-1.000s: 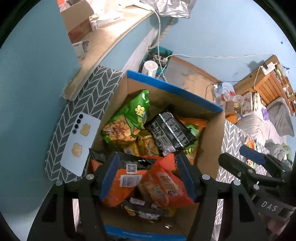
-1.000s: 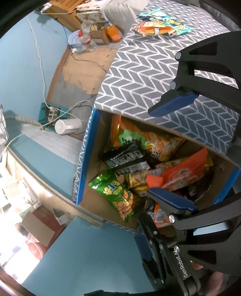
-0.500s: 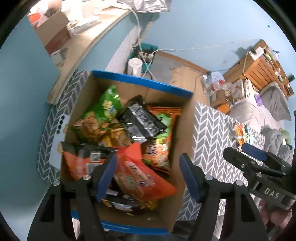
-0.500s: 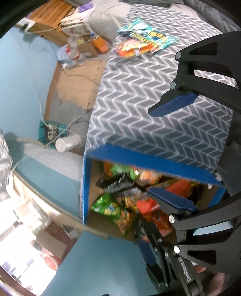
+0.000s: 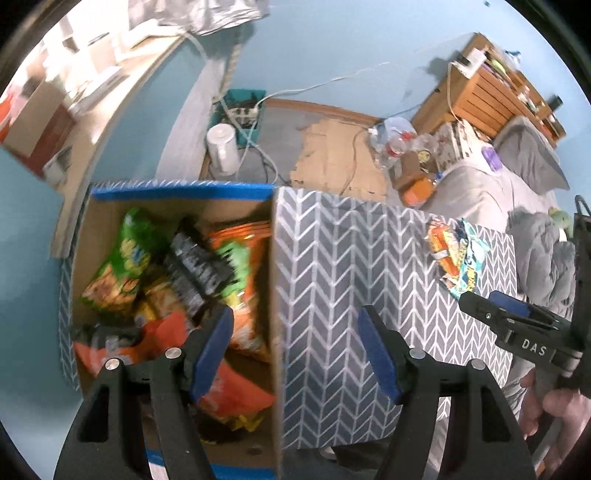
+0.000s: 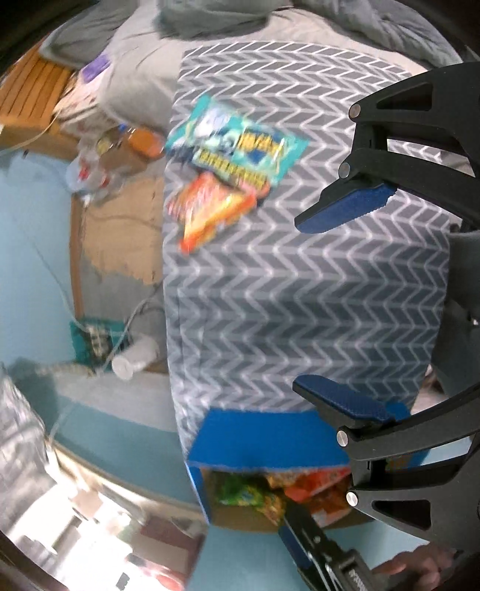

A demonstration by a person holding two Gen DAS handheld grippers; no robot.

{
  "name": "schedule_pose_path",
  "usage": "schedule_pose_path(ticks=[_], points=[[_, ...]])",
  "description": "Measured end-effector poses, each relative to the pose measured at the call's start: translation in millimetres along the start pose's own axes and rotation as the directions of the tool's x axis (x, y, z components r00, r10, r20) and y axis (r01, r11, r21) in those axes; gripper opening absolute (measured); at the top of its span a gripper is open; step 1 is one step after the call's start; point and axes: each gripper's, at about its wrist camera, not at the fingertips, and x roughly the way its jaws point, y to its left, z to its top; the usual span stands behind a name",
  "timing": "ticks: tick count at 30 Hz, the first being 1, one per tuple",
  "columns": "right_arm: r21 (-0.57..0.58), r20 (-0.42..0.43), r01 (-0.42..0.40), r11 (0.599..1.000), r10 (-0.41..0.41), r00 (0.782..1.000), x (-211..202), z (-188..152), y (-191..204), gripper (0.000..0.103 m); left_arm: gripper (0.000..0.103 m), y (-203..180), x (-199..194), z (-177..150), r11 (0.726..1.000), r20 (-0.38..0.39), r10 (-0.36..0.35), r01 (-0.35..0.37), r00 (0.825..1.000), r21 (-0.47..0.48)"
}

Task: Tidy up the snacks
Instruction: 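Move both grippers back over the last two bags on the table, then grasp the orange chip bag with the left gripper while the right grasps the teal bag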

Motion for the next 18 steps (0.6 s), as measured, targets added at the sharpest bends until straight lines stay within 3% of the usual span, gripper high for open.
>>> schedule_pose_path(ticks=[8, 18], points=[[0.159, 0.001, 0.046, 0.986, -0.047, 0.999, 1.4, 22.1, -86.2, 0.079, 0.075, -59.9, 14.5, 26.2, 0.995, 0.014, -0.018, 0.017, 1.0, 0.1], [0.355, -0.041, 0.059, 0.933, -0.048, 0.998, 31.3, 43.7, -169.8, 0.08, 0.076, -128.1, 52.0, 58.0, 0.985, -0.018, -0.035, 0.038, 0.999, 0.171]])
